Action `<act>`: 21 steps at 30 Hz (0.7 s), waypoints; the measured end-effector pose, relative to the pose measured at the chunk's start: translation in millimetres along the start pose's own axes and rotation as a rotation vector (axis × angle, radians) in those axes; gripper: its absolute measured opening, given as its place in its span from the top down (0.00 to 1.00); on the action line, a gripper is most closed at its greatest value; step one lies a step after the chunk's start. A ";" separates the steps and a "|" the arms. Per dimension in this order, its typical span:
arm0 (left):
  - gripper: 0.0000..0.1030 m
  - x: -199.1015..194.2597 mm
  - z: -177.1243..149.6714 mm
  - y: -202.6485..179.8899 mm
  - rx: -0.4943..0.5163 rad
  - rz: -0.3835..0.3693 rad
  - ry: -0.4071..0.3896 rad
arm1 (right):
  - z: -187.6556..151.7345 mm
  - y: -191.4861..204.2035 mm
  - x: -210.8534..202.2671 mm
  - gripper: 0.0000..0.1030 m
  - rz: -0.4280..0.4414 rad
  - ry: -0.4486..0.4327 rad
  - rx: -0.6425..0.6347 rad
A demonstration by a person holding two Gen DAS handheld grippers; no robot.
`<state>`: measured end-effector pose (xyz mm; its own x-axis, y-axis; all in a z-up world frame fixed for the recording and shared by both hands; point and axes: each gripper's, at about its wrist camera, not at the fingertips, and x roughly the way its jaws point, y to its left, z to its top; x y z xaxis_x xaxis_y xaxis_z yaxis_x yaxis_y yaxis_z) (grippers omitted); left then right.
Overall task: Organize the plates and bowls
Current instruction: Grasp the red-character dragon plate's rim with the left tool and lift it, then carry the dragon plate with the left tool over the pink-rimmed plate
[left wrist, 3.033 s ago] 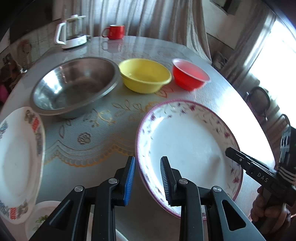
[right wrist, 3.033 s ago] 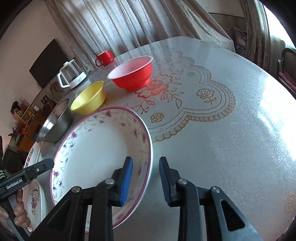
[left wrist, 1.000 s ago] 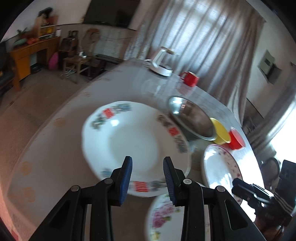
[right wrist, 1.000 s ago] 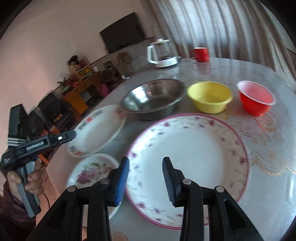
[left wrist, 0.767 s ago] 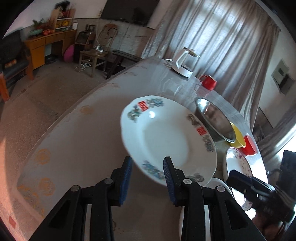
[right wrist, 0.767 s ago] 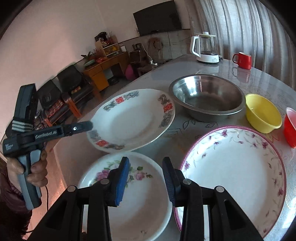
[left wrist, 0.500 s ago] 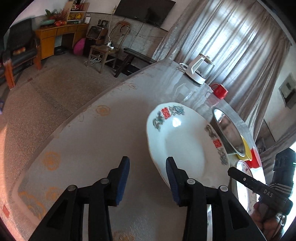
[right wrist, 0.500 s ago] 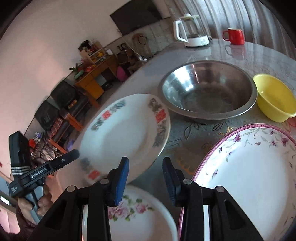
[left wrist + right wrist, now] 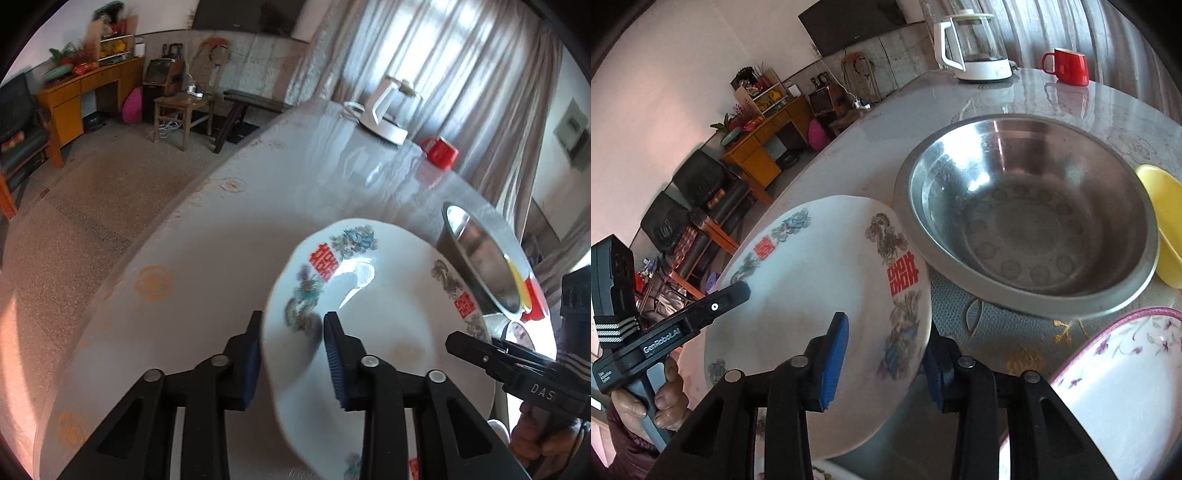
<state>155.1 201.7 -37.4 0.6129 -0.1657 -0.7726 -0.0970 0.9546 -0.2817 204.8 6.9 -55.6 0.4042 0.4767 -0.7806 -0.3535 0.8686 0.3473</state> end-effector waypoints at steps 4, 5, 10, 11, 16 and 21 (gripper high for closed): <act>0.69 0.8 -1.5 -0.3 0.017 0.008 -0.008 | 3.2 0.9 0.1 0.64 -0.008 0.011 -0.014; 0.69 -0.3 -2.8 0.7 0.013 0.004 -0.006 | 3.5 -0.5 0.0 0.64 0.000 0.011 -0.010; 0.70 -3.8 -12.0 -3.9 0.047 0.013 0.005 | 2.4 -0.2 0.5 0.62 -0.007 0.013 -0.021; 0.70 -4.1 -13.4 -3.4 0.044 0.005 0.009 | 2.6 1.5 1.4 0.62 -0.010 0.014 -0.025; 0.71 -6.0 -14.2 2.0 0.005 -0.012 0.014 | -1.2 1.3 -0.4 0.62 0.009 0.014 -0.024; 0.71 -4.1 -11.2 -0.8 -0.001 0.007 0.011 | 4.2 2.5 4.0 0.60 0.011 0.020 -0.032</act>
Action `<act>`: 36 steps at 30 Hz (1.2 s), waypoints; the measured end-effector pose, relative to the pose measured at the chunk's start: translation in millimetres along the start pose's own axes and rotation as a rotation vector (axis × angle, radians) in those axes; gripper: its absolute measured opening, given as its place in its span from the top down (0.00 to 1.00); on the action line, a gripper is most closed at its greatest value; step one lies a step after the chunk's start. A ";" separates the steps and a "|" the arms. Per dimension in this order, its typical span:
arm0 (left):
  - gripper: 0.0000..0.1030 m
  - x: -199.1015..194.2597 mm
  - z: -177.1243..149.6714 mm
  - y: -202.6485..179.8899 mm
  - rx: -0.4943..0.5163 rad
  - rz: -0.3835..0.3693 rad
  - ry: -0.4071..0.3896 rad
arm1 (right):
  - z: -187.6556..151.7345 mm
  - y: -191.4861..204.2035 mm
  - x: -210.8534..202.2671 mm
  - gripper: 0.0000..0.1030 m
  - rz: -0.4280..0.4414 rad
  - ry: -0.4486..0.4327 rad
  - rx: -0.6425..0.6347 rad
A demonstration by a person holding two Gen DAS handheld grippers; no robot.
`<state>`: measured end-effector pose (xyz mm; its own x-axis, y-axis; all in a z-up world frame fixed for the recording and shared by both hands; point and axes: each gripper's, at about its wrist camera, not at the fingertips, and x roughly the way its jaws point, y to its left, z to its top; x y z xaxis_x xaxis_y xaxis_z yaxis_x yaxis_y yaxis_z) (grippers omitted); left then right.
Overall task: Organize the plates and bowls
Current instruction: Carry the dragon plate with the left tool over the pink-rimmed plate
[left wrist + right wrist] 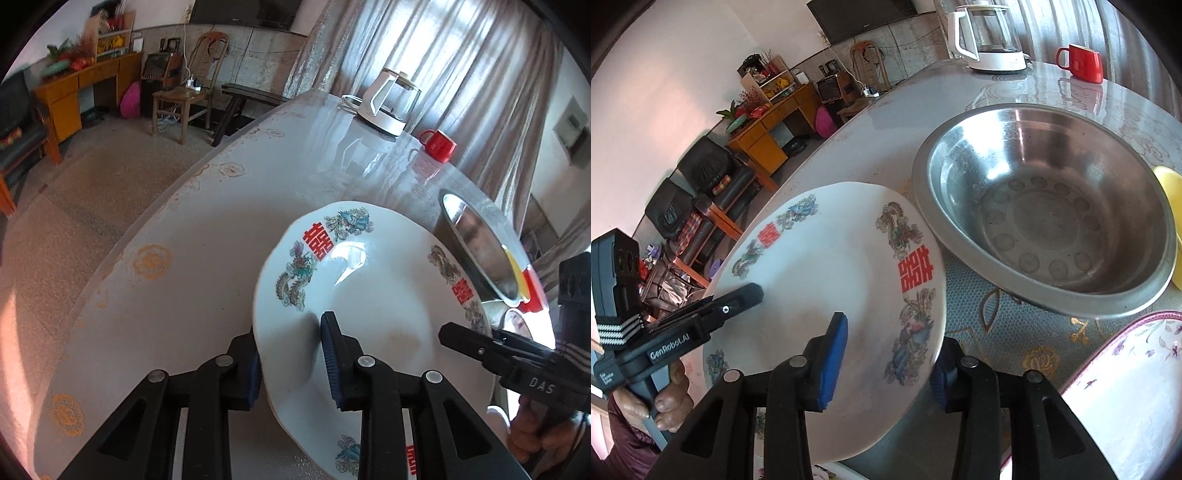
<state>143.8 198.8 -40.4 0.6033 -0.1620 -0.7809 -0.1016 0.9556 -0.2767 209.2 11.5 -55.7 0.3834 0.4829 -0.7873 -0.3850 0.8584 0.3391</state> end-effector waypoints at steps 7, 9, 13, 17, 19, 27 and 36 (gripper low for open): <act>0.63 3.3 -2.9 -11.0 0.036 0.050 -0.040 | -1.3 -0.8 -0.9 0.59 0.002 -0.002 0.003; 0.63 3.6 -2.8 -9.6 0.031 0.054 -0.044 | -1.6 0.0 -0.2 0.59 0.002 -0.002 0.003; 0.63 4.4 -2.7 -10.3 0.032 0.057 -0.051 | -0.8 1.4 1.4 0.59 0.000 -0.004 0.004; 0.64 4.5 -2.8 -8.6 0.025 0.054 -0.052 | -1.0 1.8 0.5 0.59 0.000 -0.005 0.007; 0.64 4.4 -2.6 -8.9 0.022 0.053 -0.050 | -1.1 1.6 0.5 0.59 0.001 -0.005 0.007; 0.65 4.6 -1.2 -8.2 0.011 0.057 -0.038 | -1.1 1.2 0.6 0.57 0.003 -0.006 0.008; 0.69 1.2 -4.9 -7.9 0.009 0.060 -0.041 | -0.7 1.3 -1.8 0.60 -0.008 -0.016 0.021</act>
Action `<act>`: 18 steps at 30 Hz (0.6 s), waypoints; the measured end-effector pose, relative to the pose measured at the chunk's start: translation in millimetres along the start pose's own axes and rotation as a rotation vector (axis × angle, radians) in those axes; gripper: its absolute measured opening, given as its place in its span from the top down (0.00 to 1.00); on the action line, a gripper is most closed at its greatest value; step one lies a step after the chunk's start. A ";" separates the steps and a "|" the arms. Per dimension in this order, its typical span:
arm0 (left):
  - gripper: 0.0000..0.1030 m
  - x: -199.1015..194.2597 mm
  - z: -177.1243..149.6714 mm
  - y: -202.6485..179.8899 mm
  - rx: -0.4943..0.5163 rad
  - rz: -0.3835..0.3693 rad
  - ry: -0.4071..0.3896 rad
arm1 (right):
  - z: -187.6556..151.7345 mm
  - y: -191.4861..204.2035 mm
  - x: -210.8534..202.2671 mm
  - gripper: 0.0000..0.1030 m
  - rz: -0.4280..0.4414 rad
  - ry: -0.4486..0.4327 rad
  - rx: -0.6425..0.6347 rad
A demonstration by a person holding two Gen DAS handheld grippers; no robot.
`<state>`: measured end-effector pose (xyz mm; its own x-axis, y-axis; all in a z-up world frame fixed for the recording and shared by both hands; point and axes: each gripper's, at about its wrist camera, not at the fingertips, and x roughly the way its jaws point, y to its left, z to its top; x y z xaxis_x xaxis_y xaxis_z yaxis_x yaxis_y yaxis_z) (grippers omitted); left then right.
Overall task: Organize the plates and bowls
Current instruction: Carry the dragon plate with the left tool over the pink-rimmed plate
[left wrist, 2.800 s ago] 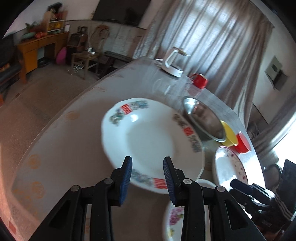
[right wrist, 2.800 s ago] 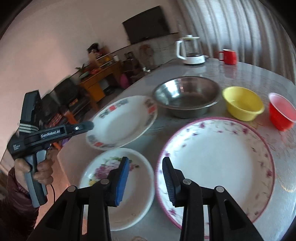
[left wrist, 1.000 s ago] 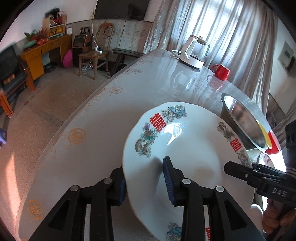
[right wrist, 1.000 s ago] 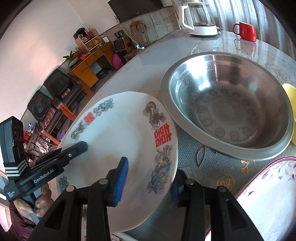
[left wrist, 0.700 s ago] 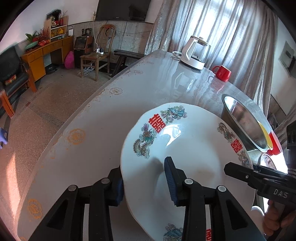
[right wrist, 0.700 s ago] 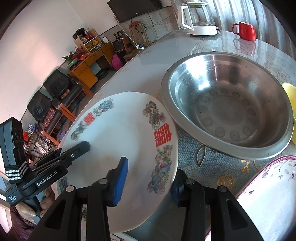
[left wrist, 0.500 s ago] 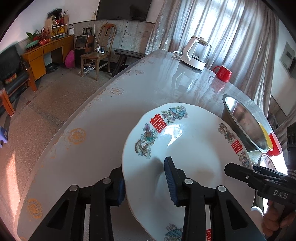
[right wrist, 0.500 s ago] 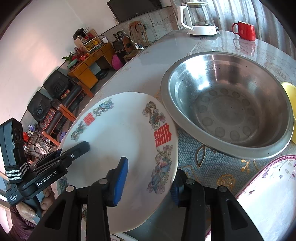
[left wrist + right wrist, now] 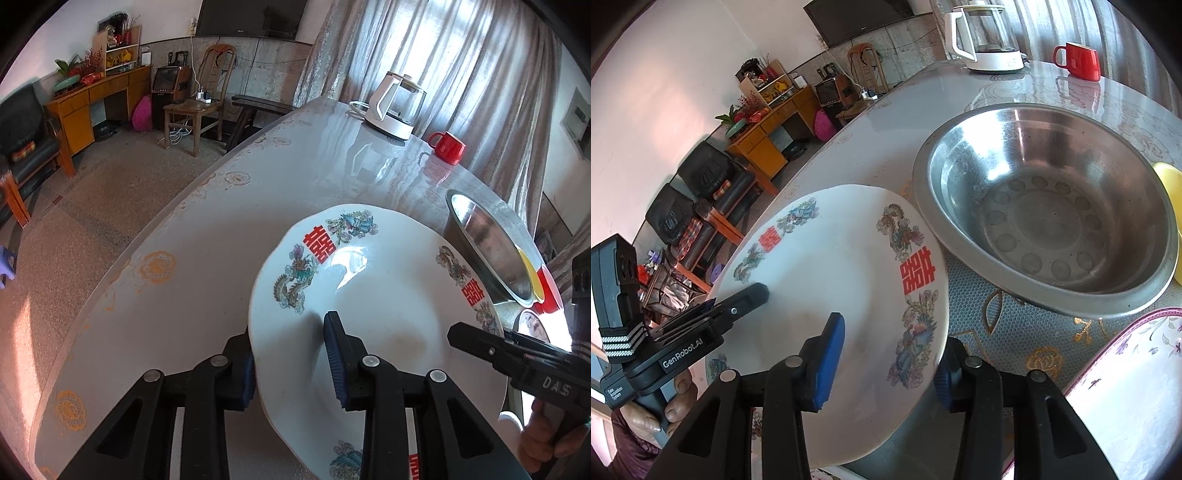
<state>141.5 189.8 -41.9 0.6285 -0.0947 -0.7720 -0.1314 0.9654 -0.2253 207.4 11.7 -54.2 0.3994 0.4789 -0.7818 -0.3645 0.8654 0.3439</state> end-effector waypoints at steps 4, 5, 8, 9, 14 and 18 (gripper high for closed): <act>0.69 -6.7 -5.7 -1.6 0.025 -0.001 -0.009 | -0.6 0.7 -2.0 0.64 -0.020 0.000 -0.001; 0.69 -7.8 -7.2 -1.6 0.029 -0.001 -0.011 | -0.7 0.6 -1.9 0.64 -0.019 0.002 -0.004; 0.69 -10.8 -9.6 -0.1 0.022 -0.014 -0.010 | -0.2 -0.9 -1.5 0.63 -0.013 0.003 -0.004; 0.69 -12.0 -9.9 -0.6 0.027 -0.015 -0.013 | -0.2 -0.8 -1.4 0.62 -0.014 0.003 -0.005; 0.69 -4.9 -4.2 0.8 0.014 -0.010 0.004 | 0.3 -2.7 0.1 0.63 -0.001 0.008 -0.008; 0.69 -11.1 -8.9 -4.0 0.043 0.001 -0.016 | -1.0 -2.0 -1.3 0.65 -0.006 0.010 -0.017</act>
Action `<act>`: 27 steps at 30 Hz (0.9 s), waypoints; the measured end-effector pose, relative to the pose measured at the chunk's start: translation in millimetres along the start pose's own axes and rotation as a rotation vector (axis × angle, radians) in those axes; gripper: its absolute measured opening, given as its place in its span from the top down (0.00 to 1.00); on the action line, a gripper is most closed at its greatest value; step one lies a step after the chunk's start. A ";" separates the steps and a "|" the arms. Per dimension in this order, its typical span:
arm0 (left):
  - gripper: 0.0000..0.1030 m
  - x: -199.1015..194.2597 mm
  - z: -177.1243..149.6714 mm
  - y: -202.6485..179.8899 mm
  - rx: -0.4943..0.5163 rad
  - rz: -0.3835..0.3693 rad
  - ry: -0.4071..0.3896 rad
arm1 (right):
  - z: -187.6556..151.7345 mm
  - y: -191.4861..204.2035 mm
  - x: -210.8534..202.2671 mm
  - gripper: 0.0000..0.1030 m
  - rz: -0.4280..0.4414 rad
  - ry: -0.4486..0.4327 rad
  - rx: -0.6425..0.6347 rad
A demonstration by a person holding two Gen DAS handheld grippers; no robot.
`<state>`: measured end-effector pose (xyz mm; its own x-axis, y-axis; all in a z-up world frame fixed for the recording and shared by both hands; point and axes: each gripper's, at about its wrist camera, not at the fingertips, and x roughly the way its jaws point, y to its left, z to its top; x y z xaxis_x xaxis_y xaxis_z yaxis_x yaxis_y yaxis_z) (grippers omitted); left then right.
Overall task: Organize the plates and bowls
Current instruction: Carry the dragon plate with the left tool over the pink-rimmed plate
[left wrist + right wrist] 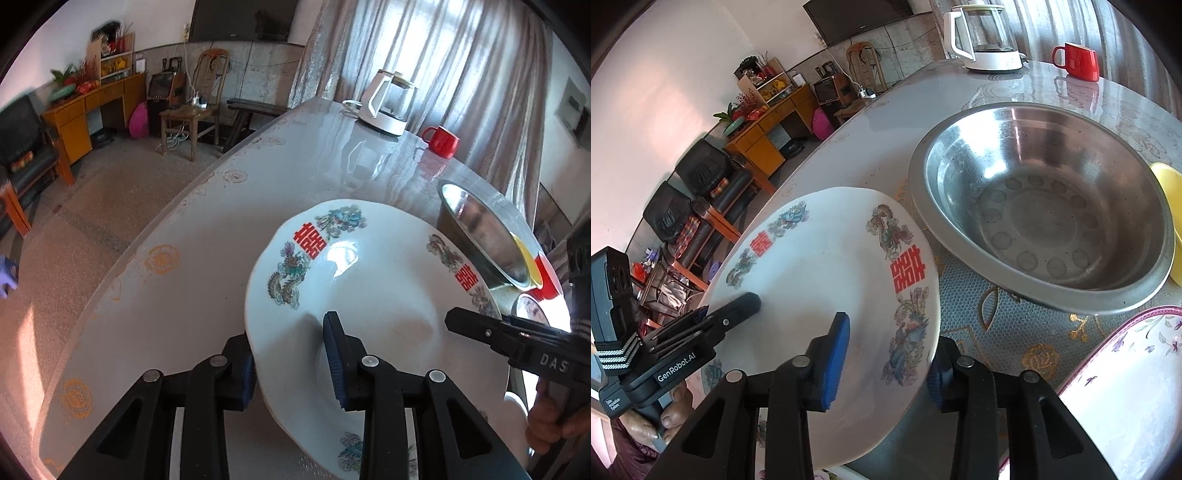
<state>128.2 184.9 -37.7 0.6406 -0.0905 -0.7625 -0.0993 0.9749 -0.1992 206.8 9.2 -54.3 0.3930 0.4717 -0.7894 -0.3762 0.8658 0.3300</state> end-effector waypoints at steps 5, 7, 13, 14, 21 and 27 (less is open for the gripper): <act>0.69 -14.6 -3.5 -1.3 0.016 -0.013 -0.045 | -4.7 -0.7 -5.3 0.65 0.032 -0.008 0.002; 0.69 -18.5 -4.4 -0.1 0.022 -0.022 -0.055 | -6.3 -2.1 -6.5 0.65 0.055 -0.005 0.004; 0.69 -28.3 -12.6 -1.3 0.030 -0.050 -0.074 | -9.2 -6.8 -9.3 0.65 0.112 -0.013 0.016; 0.69 -29.3 -13.4 -0.2 0.024 -0.059 -0.077 | -8.2 -5.8 -8.8 0.65 0.112 -0.014 0.012; 0.69 -37.5 -21.0 -6.5 0.037 -0.093 -0.100 | -11.5 4.4 -4.3 0.66 0.106 -0.015 -0.031; 0.68 -48.1 -25.0 -12.8 0.061 -0.089 -0.148 | -14.1 7.8 -15.9 0.69 0.090 -0.069 -0.067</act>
<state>79.6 171.6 -13.9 0.7506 -0.1505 -0.6434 0.0066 0.9754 -0.2205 185.8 6.1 -46.4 0.4110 0.5596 -0.7197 -0.4669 0.8072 0.3611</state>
